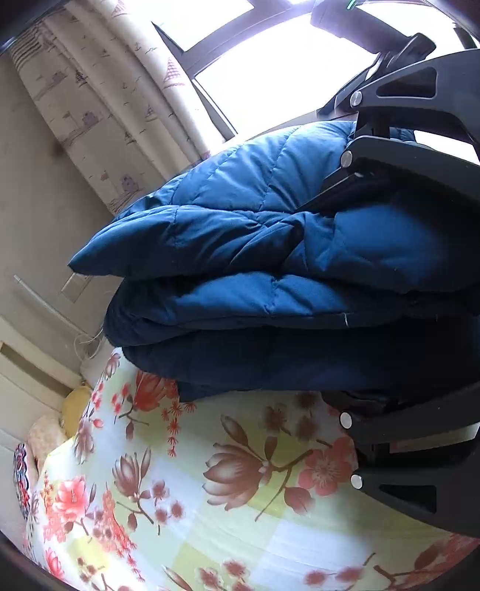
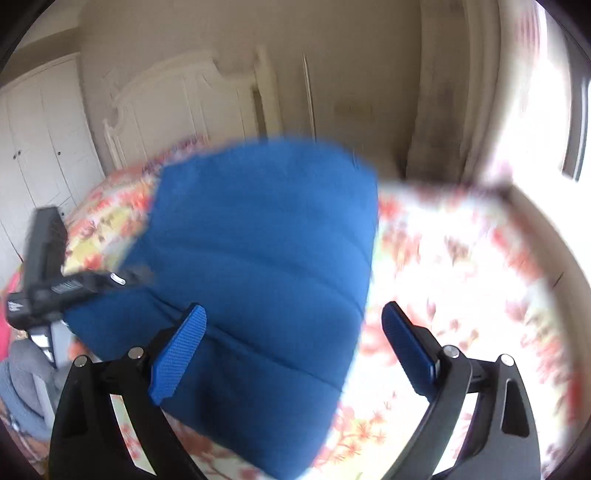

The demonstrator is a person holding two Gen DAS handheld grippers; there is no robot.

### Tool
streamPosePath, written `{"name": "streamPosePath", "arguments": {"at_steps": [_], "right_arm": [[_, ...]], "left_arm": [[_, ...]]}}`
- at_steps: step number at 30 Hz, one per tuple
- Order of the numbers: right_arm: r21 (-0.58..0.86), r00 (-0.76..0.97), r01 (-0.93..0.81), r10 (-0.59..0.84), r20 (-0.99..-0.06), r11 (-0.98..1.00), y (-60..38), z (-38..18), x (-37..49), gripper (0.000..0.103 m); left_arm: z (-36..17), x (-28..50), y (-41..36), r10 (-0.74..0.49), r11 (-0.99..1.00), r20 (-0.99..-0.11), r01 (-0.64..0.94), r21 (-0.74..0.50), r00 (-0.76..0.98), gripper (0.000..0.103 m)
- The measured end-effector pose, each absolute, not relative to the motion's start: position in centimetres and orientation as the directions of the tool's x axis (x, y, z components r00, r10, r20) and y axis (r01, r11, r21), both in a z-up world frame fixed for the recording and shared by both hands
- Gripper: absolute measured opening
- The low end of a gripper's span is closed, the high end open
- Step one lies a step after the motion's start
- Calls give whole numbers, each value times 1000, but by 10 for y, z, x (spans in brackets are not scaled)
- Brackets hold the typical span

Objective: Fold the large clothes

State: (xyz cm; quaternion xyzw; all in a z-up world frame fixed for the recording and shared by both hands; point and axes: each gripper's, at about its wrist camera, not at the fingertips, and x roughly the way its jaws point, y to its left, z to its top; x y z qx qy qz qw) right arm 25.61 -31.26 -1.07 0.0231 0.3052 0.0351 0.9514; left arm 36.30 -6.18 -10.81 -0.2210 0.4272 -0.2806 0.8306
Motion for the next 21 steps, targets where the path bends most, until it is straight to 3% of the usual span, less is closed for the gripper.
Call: {"name": "streamPosePath", "arguments": {"at_steps": [3,4,6,8,14,18,21], "right_arm": [[-30,798,-138,93,-595,990,-264,-22,254,96],[-130,753,-192,61,-655,973,-237,-44,259,97],[-283,760,-213,-23,-649,935,-227,-63,250,98],[-265,727,-315,53,-684,911,-213,-59,232,95],[-197,837,-310,168,-521,930,-250,8,141,94],[-103,933,-160,116,-340,982,-307,74,98,101],[-29,959,-80,69,-275,996,-336,91,64,101]], "left_arm": [[-103,348,-63,-615,773,-588,258,-579,526,90],[-106,340,-48,-598,786,-589,256,-562,543,91],[-97,318,-42,-535,833,-594,259,-489,600,92],[-81,297,-37,-432,896,-599,242,-373,674,93],[2,206,-2,-146,989,-388,137,-52,910,96],[66,152,13,-43,999,-224,47,12,974,97],[97,123,12,6,1000,-199,-4,7,980,97]]}}
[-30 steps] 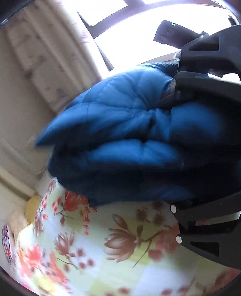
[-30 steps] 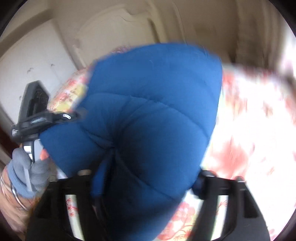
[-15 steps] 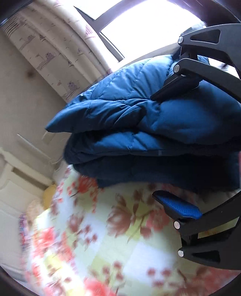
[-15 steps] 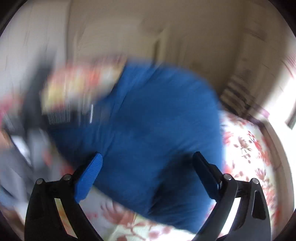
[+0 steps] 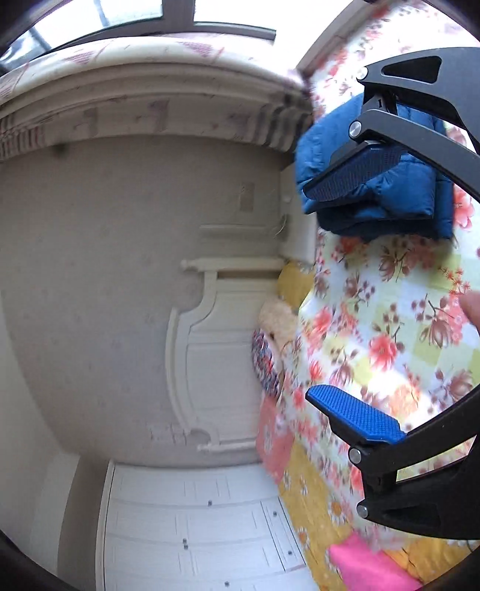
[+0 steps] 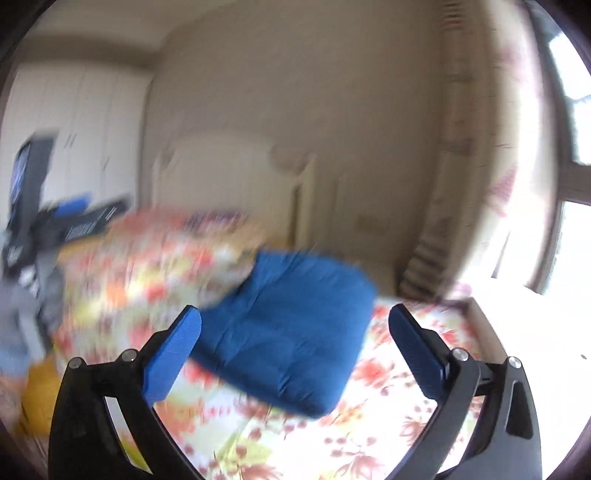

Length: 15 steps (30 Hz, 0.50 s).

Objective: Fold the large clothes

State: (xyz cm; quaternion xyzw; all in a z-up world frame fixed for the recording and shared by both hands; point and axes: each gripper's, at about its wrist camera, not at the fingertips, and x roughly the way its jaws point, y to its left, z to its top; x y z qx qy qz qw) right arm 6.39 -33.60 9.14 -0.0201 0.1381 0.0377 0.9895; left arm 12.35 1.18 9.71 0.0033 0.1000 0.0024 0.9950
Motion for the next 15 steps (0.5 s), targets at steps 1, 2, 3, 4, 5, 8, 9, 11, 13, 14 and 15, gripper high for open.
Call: {"name": "streamPosePath", "arguments": {"at_steps": [1,2,3,4,5,8,9,11,13,14,15], "right_arm": [[-10,958,-50,45,-282,999,-340,92,62,101],[-3,955,-35,33,-295,999,-345,91,64,101],[2,949,-26,25,-313,1000,-348,90,66,101],[5,944,-14,15,-330,1000,-345,84,62,101],[9,942,5,-2,-337,1000,-343,78,57,101],[57,938,35,-13,-347,998,-348,62,52,101],[71,935,30,-3,-355,997,-347,58,49,101],[56,926,24,-1,-378,998,-342,48,52,101],[23,925,29,-18,-381,999,-336,46,52,101],[19,924,25,-16,-382,999,-335,44,53,101],[20,922,22,-13,-387,1000,-334,42,54,101]], "left_arm": [[101,117,8,2,1000,-202,0,11,979,98],[100,109,5,-1,1000,-207,6,22,978,98],[97,103,0,-1,999,-217,10,41,976,98],[92,98,-4,-6,998,-231,19,54,973,98],[85,94,-10,-16,997,-253,33,63,967,99],[59,88,-26,-55,996,-319,77,54,946,99],[50,88,-32,-64,995,-338,86,52,939,99],[35,90,-39,-84,993,-371,110,50,925,99],[26,91,-45,-87,992,-387,115,50,918,99],[23,92,-47,-84,993,-389,112,49,918,99],[20,91,-48,-82,993,-391,110,50,917,99]]}}
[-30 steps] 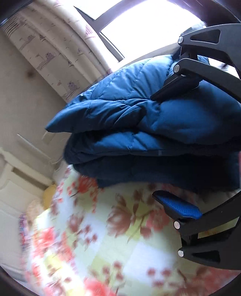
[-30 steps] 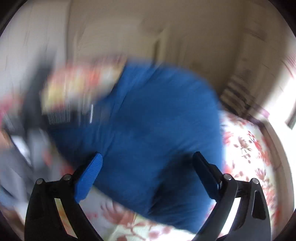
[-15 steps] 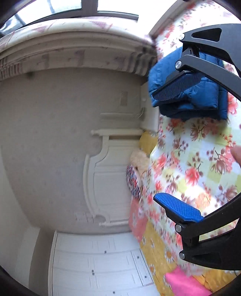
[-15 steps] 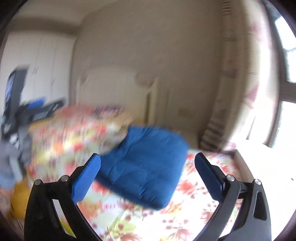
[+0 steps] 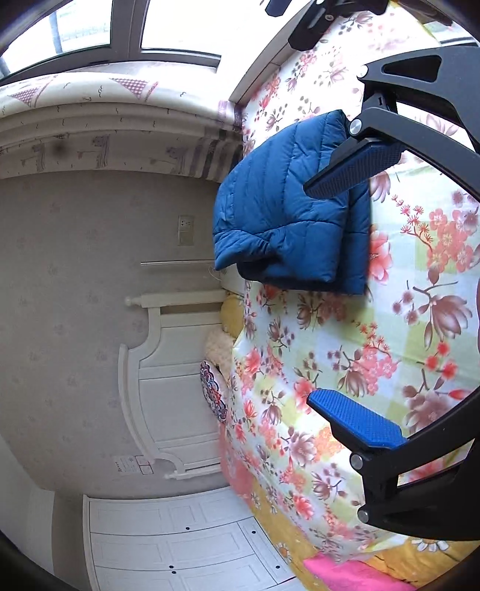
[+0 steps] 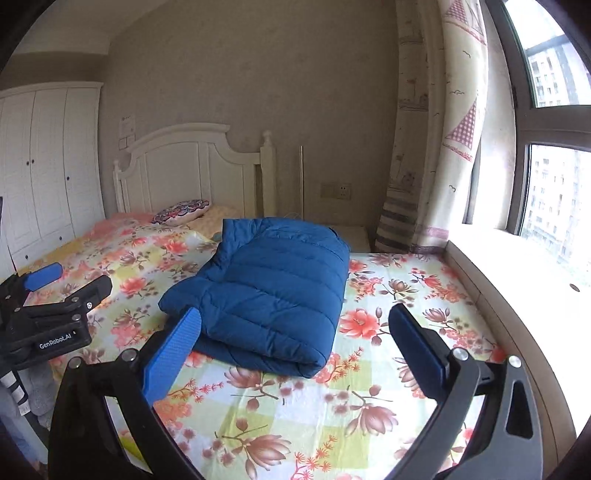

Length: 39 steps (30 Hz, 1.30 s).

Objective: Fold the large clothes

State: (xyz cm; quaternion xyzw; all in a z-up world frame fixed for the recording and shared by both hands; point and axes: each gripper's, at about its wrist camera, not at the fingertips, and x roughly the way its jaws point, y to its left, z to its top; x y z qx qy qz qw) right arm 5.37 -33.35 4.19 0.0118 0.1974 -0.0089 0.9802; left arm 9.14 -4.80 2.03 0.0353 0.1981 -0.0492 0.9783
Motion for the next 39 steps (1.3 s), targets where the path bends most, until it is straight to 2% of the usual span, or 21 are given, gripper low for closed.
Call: {"name": "streamPosePath", "arguments": {"at_steps": [9,39], "right_arm": [[10,902,3,1,-433,1000,-320,27,60,101],[20,910,-6,14,-415,1000,-316,32,56,101]], "left_arm": [[9,92,-54,-86,990,-408,123,65,909,99],[2,91,-56,-94,989,-425,134,67,900,99]]}}
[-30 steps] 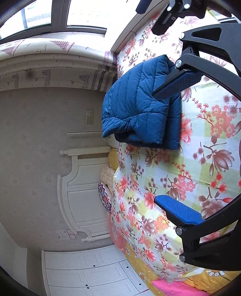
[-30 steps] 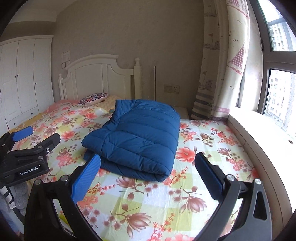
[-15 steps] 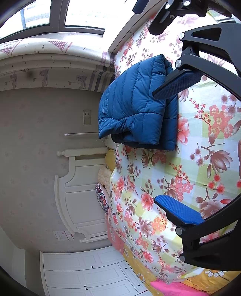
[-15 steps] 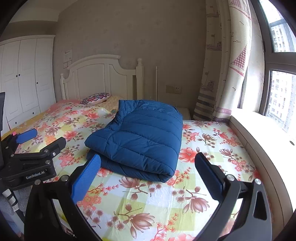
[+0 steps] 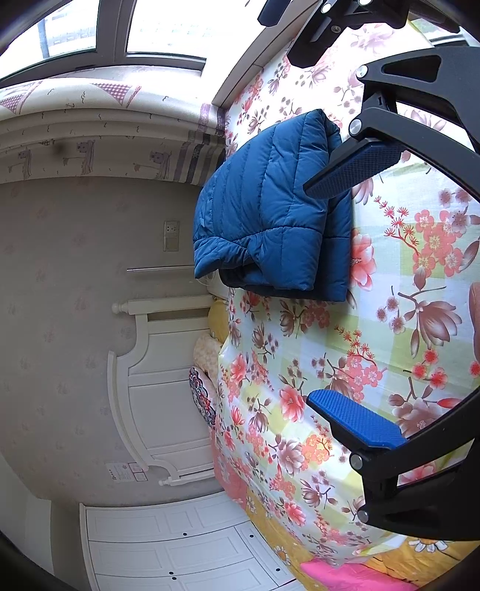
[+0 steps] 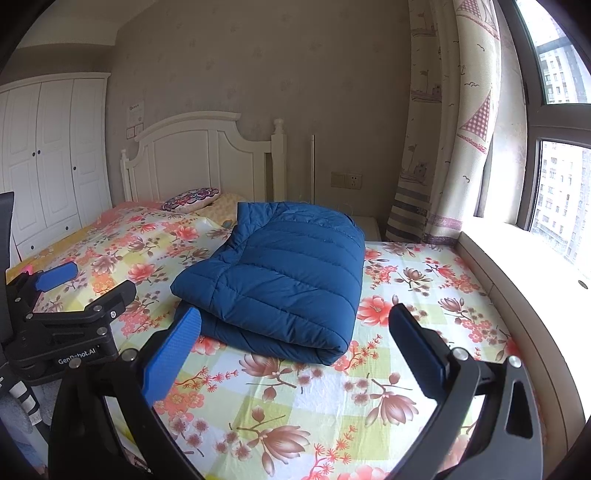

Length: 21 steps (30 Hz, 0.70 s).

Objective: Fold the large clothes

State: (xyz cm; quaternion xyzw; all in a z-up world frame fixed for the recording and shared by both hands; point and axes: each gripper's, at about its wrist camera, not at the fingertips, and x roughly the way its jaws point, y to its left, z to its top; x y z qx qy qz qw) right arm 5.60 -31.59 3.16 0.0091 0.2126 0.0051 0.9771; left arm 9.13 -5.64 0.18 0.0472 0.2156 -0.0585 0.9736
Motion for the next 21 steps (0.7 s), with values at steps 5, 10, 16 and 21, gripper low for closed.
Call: {"name": "streamPosePath", "arguments": {"at_steps": [5,10,16,21], "right_arm": [[17,912,-7,13,-409,1000,-312,36,55,101],[11,916,-6,10,-401,1000,-310,38,53,101],[7,918,-4,7,-398,1000,-308,38,52,101],[5,916,-6,7,-402,1000,-306,38,52,101]], "left_arm": [[1,91,-57,-94,989,-425,135,68,901,99],[1,90,-57,-94,988,-423,137,72,901,99],[4,88,-57,-99,987,-410,142,76,907,99],[3,87,-59,-103,985,-407,151,87,908,99]]}}
